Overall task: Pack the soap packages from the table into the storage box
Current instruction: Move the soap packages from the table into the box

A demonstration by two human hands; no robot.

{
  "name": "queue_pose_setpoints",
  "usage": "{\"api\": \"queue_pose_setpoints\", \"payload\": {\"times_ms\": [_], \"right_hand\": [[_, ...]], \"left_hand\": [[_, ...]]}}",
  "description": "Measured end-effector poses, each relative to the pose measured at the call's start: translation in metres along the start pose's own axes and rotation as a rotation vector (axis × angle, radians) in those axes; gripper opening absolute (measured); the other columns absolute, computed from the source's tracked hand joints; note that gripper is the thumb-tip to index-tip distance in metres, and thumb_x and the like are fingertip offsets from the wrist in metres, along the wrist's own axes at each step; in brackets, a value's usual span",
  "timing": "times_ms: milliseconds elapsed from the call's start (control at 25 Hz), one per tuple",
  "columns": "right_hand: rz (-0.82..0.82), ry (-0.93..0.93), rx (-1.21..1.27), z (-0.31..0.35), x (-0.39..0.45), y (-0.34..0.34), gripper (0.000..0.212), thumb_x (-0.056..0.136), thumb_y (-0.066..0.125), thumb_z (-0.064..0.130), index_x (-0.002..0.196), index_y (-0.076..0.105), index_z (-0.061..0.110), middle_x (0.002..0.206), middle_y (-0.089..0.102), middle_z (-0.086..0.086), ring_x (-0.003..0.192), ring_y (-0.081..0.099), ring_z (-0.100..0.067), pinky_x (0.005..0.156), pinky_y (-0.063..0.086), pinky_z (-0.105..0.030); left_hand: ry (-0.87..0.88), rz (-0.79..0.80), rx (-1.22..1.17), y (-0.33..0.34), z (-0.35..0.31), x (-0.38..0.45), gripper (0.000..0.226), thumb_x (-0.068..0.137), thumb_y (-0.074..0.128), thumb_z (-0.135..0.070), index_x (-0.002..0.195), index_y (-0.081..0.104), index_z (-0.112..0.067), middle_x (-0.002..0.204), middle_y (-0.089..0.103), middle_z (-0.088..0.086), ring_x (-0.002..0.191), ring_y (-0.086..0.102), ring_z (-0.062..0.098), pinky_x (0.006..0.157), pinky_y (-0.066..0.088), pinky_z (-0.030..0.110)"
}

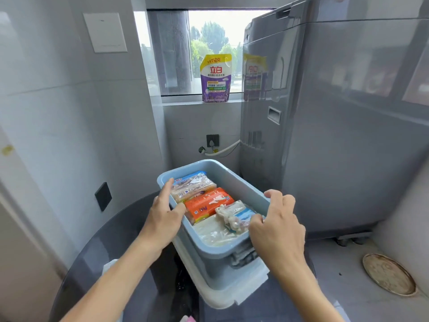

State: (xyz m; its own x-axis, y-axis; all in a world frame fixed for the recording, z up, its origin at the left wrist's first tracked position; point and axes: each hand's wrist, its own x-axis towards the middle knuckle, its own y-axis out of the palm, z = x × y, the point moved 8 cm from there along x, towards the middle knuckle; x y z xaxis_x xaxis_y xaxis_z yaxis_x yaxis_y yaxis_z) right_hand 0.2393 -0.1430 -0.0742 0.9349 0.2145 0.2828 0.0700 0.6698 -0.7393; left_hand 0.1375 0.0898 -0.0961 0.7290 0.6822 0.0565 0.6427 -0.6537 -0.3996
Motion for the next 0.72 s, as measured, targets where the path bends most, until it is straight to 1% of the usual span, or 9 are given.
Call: {"api": "queue_pose_setpoints", "payload": {"times_ms": [80,160,240,320,400,480,600,640,720], "right_hand": [[-0.019,-0.036,-0.012,0.011,-0.016,0.006,0.031,0.085,0.050,0.032,0.115,0.044,0.029,0.097,0.031,0.004,0.074,0.050,-0.025,0.074,0.038,-0.041],[-0.046,-0.069,0.004,0.022,-0.033,0.014,0.024,0.085,0.050,0.046,0.103,0.053,0.030,0.095,0.030,0.006,0.069,0.045,-0.021,0.071,0.039,-0.039],[-0.057,-0.104,0.034,0.025,-0.038,0.019,0.028,0.085,0.047,0.055,0.089,0.061,0.030,0.095,0.036,0.006,0.074,0.043,-0.019,0.072,0.042,-0.038],[-0.031,-0.142,0.033,0.022,-0.032,0.020,0.025,0.086,0.047,0.049,0.085,0.064,0.032,0.096,0.042,0.008,0.085,0.043,-0.018,0.073,0.043,-0.038],[0.095,-0.149,-0.040,0.023,-0.017,0.028,0.023,0.087,0.044,0.036,0.094,0.065,0.032,0.106,0.046,0.008,0.096,0.045,-0.021,0.076,0.044,-0.038],[0.289,-0.152,-0.217,0.031,0.001,0.045,0.029,0.085,0.040,0.026,0.100,0.064,0.027,0.109,0.048,0.002,0.100,0.046,-0.027,0.077,0.043,-0.038],[0.493,-0.109,-0.213,0.034,0.014,0.053,0.023,0.066,0.037,0.019,0.068,0.059,0.020,0.091,0.045,0.000,0.086,0.047,-0.027,0.063,0.035,-0.031],[0.541,-0.123,-0.154,0.033,0.017,0.053,0.022,0.061,0.034,0.017,0.057,0.056,0.019,0.089,0.044,0.000,0.080,0.046,-0.026,0.058,0.033,-0.029],[0.631,-0.151,-0.033,0.030,0.019,0.055,0.029,0.065,0.035,0.012,0.050,0.058,0.020,0.095,0.045,-0.002,0.073,0.045,-0.025,0.057,0.035,-0.029]], "left_hand": [[0.042,0.027,-0.030,-0.010,0.003,0.017,0.060,0.095,0.047,-0.014,0.143,0.036,-0.049,0.125,0.062,-0.008,0.096,0.065,-0.001,0.074,0.052,0.017],[0.037,0.074,-0.108,-0.019,0.005,0.034,0.055,0.098,0.047,-0.011,0.139,0.042,-0.048,0.124,0.066,-0.006,0.095,0.071,0.007,0.078,0.056,0.029],[0.003,0.075,-0.144,-0.027,0.006,0.044,0.053,0.099,0.050,-0.013,0.140,0.042,-0.045,0.126,0.067,-0.004,0.094,0.072,0.015,0.082,0.056,0.039],[-0.044,-0.003,-0.081,-0.033,0.007,0.047,0.055,0.097,0.056,-0.017,0.143,0.039,-0.042,0.121,0.067,-0.005,0.091,0.070,0.014,0.084,0.055,0.040],[-0.049,-0.016,0.080,-0.028,0.009,0.033,0.062,0.088,0.068,-0.026,0.137,0.037,-0.048,0.113,0.064,-0.016,0.087,0.062,0.000,0.076,0.054,0.033],[-0.042,0.081,0.184,-0.015,0.011,0.022,0.080,0.078,0.079,-0.034,0.137,0.029,-0.054,0.098,0.050,-0.034,0.079,0.048,-0.013,0.063,0.040,0.016],[-0.026,0.091,0.199,-0.011,0.011,0.019,0.092,0.073,0.083,-0.031,0.147,0.029,-0.046,0.093,0.042,-0.036,0.076,0.044,-0.015,0.060,0.033,0.011],[-0.021,0.078,0.209,-0.011,0.011,0.021,0.090,0.075,0.082,-0.029,0.147,0.030,-0.044,0.095,0.044,-0.032,0.077,0.044,-0.014,0.061,0.034,0.011],[-0.025,0.050,0.242,-0.014,0.010,0.024,0.084,0.079,0.075,-0.023,0.147,0.030,-0.046,0.102,0.047,-0.027,0.078,0.046,-0.010,0.062,0.037,0.014]]}}
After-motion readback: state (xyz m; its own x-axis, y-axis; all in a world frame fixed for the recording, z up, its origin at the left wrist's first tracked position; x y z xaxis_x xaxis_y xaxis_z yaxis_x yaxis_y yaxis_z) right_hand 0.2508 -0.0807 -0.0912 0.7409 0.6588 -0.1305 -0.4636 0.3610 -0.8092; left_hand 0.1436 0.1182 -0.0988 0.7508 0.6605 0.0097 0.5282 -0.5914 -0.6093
